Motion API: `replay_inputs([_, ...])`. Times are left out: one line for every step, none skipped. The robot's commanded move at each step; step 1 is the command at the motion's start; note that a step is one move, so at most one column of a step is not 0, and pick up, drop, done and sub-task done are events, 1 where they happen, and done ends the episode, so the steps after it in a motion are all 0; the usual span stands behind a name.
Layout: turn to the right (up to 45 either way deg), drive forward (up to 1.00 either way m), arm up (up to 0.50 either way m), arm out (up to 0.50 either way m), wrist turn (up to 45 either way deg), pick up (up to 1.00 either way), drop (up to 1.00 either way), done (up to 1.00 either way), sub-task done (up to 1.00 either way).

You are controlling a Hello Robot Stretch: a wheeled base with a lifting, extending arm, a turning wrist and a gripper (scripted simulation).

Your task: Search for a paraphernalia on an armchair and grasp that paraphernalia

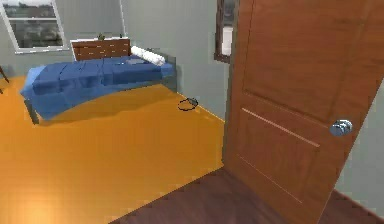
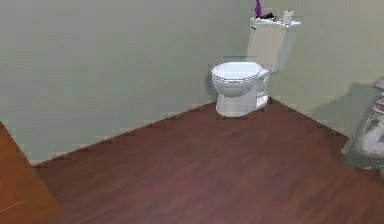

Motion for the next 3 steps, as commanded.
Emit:
replay_inputs([-30.0, 0.0, 0.0, 0.0, 0.0, 0.0, 0.0, 0.0, 0.0])
replay_inputs([0.0, 1.0, 0.0, 0.0, 0.0, 0.0, 0.0, 0.0, 0.0])
replay_inputs([-6.0, 0.0, 0.0, 0.0, 0.0, 0.0, 0.0, 0.0, 0.0])
